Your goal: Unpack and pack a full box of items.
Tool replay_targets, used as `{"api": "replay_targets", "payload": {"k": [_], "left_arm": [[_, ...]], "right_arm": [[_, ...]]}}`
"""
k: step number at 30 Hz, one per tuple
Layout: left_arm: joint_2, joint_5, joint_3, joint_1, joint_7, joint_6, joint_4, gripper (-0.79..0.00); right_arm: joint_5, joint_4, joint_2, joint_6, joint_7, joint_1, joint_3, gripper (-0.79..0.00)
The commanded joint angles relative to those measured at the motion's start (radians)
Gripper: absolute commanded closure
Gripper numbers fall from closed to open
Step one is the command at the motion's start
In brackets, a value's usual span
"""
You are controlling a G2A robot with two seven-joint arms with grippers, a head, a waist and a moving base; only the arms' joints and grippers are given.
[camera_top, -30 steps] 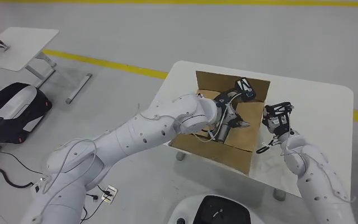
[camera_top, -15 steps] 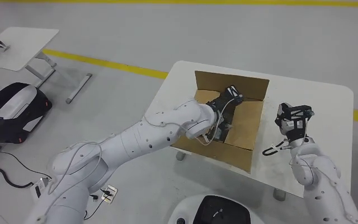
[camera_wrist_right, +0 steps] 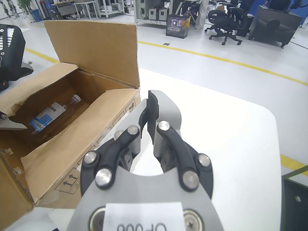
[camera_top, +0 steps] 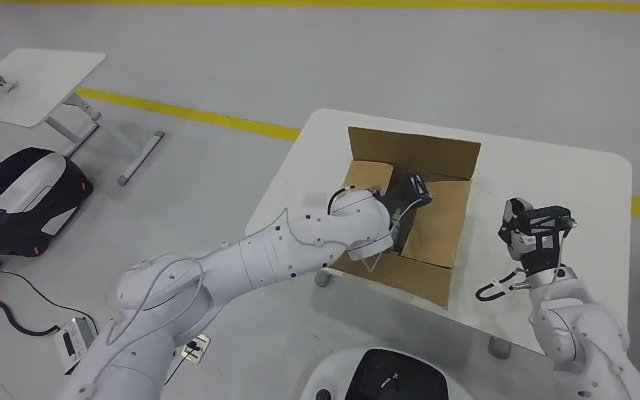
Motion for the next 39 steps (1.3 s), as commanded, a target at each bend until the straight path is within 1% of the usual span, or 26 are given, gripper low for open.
{"api": "replay_targets", "payload": {"k": [1, 8, 15, 16, 17, 18, 19, 20, 22, 24, 25, 31, 34, 35, 39], "left_arm": [[-0.010, 0.013, 0.000, 0.004, -0.009, -0.006, 0.011, -0.785], [-0.046, 0.093, 0.003, 0.011, -0.015, -0.006, 0.093, -0.785], [-0.079, 0.152, 0.001, 0.014, -0.023, -0.054, 0.154, -0.785], [-0.082, 0.161, -0.001, 0.016, -0.027, -0.058, 0.157, -0.760], [-0.084, 0.174, -0.002, 0.017, -0.032, -0.061, 0.160, -0.702], [-0.086, 0.188, -0.006, 0.019, -0.032, -0.061, 0.161, -0.570], [-0.087, 0.202, -0.009, 0.020, -0.033, -0.060, 0.159, -0.471], [-0.088, 0.210, -0.017, 0.021, -0.036, -0.054, 0.155, -0.345], [-0.089, 0.228, -0.032, 0.023, -0.045, -0.053, 0.145, -0.197], [-0.088, 0.246, -0.049, 0.027, -0.055, -0.052, 0.133, -0.018], [-0.087, 0.255, -0.056, 0.030, -0.059, -0.055, 0.128, 0.000], [-0.080, 0.295, -0.104, 0.054, -0.069, -0.078, 0.112, 0.000], [-0.076, 0.289, -0.142, 0.068, -0.060, -0.075, 0.102, 0.000], [-0.074, 0.281, -0.159, 0.074, -0.050, -0.069, 0.095, 0.000], [-0.065, 0.138, -0.263, 0.108, 0.007, -0.059, 0.063, 0.000]], "right_arm": [[0.000, -0.002, 0.000, -0.002, 0.003, -0.001, 0.001, 0.000], [0.001, -0.003, 0.000, -0.011, 0.004, -0.002, 0.002, 0.000], [0.007, 0.003, -0.001, -0.019, 0.006, 0.003, 0.000, 0.000], [0.008, 0.003, -0.001, -0.019, 0.007, 0.004, 0.001, 0.000], [0.007, 0.003, -0.001, -0.020, 0.007, 0.005, 0.001, 0.000], [0.007, 0.003, -0.001, -0.020, 0.007, 0.005, 0.002, 0.000], [0.008, 0.004, -0.001, -0.022, 0.006, 0.005, 0.003, 0.000], [0.009, 0.006, -0.001, -0.023, 0.005, 0.005, 0.005, 0.000], [0.009, 0.007, -0.001, -0.023, 0.006, 0.005, 0.006, 0.000], [0.010, 0.007, -0.001, -0.023, 0.005, 0.006, 0.006, 0.000], [0.011, 0.008, -0.001, -0.023, 0.005, 0.006, 0.005, 0.000], [0.012, 0.008, -0.002, -0.027, 0.002, 0.007, 0.002, 0.000], [0.010, 0.008, -0.003, -0.026, -0.001, 0.007, 0.002, 0.000], [0.010, 0.008, -0.003, -0.024, -0.002, 0.006, 0.002, 0.000], [0.015, 0.006, -0.003, -0.020, -0.001, 0.002, 0.007, 0.000]]}}
